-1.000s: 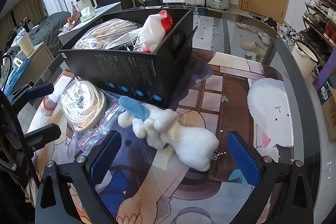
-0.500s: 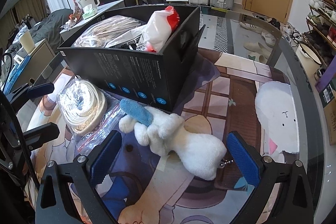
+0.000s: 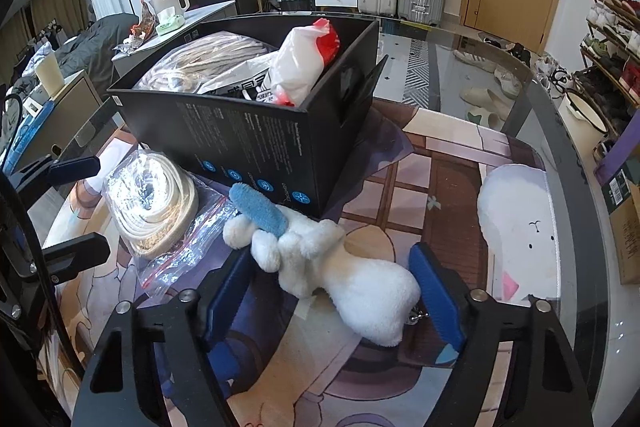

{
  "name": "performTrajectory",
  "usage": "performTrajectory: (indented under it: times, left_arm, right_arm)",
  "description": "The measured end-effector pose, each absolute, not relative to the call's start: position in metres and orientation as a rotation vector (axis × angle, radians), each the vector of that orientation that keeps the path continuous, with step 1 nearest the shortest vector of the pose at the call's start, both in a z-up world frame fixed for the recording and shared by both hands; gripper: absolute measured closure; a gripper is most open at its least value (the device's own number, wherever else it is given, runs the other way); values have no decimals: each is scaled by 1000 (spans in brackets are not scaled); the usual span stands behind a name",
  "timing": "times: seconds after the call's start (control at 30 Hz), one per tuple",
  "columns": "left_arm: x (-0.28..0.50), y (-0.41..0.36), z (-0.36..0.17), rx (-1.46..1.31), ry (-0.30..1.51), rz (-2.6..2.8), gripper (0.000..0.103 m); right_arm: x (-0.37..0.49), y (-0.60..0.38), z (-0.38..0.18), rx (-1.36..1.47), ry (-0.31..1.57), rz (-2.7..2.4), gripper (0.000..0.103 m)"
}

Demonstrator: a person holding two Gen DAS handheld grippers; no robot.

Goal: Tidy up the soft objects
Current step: 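Move the right gripper to the white plush toy while the left gripper nears the bagged coiled cable, then close the right gripper on the plush toy while the left gripper closes on the cable bag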

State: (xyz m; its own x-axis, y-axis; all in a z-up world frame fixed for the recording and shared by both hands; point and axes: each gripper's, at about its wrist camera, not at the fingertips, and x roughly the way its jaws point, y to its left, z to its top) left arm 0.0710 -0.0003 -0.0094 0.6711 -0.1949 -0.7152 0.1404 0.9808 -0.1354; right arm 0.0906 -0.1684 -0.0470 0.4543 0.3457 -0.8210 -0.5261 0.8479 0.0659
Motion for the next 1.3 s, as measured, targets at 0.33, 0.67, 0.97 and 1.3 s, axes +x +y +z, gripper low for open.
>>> performTrajectory:
  times: [0.33,0.67,0.97,1.3]
  left_arm:
    - [72,-1,-10,-71,814,-188,0]
    - [72,0,-10,-70,815,-189,0]
    - [74,-3,-11,-78,834,-222,0]
    - [94,-31,-18,58,894,-185,0]
  right_arm:
    - [84,-169,-46,-221,939,571,43]
    - [71,-170,-44,-219,919,605,47]
    - [57,-176,-31,-206,873,608,47]
    - [53,-187,-30,-188,869,605,47]
